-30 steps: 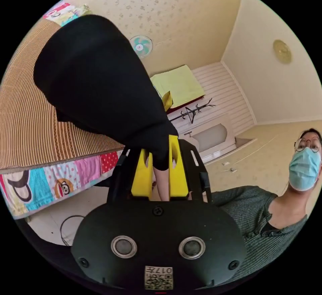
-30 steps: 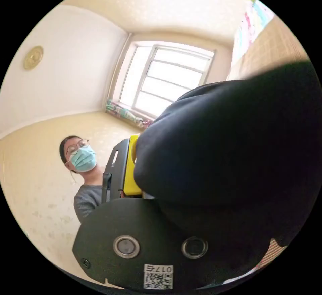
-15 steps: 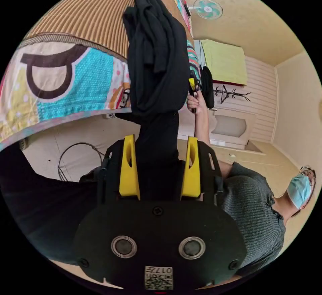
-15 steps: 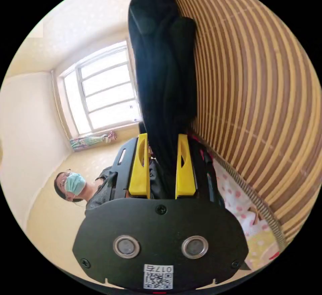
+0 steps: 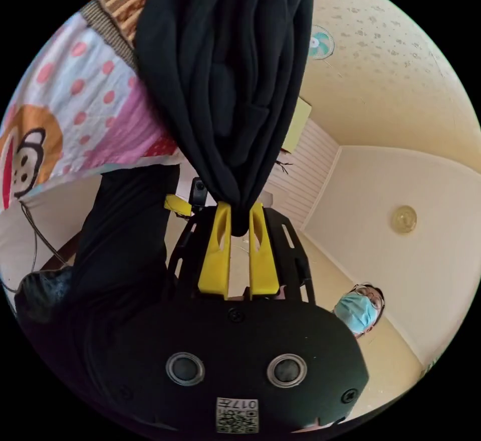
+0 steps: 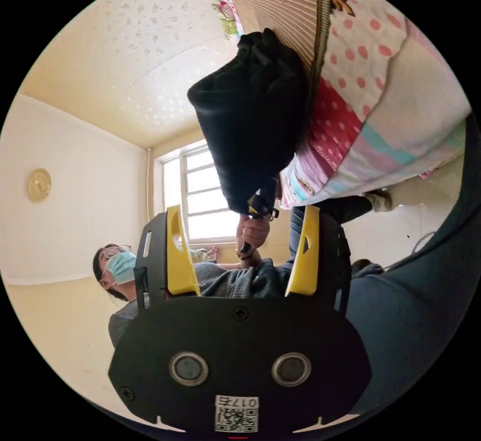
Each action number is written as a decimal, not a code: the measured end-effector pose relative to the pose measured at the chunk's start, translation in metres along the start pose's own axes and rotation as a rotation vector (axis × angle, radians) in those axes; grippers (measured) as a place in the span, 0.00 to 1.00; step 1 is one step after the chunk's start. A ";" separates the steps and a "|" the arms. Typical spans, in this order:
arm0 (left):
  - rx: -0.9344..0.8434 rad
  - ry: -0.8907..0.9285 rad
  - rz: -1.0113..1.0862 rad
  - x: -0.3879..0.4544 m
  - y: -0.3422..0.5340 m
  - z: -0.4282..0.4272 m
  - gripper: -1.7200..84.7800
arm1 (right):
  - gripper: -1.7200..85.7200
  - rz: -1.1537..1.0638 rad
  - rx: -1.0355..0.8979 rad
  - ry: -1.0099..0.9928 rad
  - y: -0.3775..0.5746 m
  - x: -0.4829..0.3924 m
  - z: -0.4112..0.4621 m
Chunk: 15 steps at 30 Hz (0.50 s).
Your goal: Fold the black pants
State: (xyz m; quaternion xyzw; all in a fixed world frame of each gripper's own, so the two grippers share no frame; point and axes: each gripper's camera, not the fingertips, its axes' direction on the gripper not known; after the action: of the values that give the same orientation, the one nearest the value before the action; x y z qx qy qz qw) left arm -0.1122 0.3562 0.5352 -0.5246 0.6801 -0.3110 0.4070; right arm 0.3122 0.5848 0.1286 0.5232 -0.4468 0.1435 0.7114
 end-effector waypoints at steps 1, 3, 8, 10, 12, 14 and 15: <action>-0.035 -0.079 0.037 0.009 0.001 0.013 0.09 | 0.37 -0.015 0.009 -0.009 -0.004 0.005 0.007; -0.095 -0.198 0.084 0.016 0.005 0.034 0.09 | 0.35 -0.078 0.076 -0.018 -0.019 0.019 0.033; -0.087 -0.379 0.226 0.030 0.017 0.030 0.10 | 0.30 -0.211 -0.094 0.253 -0.037 0.024 0.084; -0.101 -0.312 0.297 0.039 0.021 0.020 0.11 | 0.29 -0.335 -0.113 0.189 -0.044 0.009 0.096; -0.097 -0.244 0.367 0.047 0.029 0.010 0.11 | 0.27 -0.511 -0.114 0.165 -0.059 -0.030 0.109; -0.074 -0.220 0.408 0.049 0.041 -0.004 0.08 | 0.26 -0.637 -0.122 0.211 -0.073 -0.068 0.122; -0.065 -0.224 0.411 0.048 0.043 -0.007 0.08 | 0.25 -0.690 -0.118 0.234 -0.083 -0.091 0.128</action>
State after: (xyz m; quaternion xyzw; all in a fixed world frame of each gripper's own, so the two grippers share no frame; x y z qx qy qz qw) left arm -0.1444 0.3204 0.4910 -0.4190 0.7328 -0.1394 0.5176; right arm 0.2548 0.4627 0.0130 0.5811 -0.1670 -0.0720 0.7932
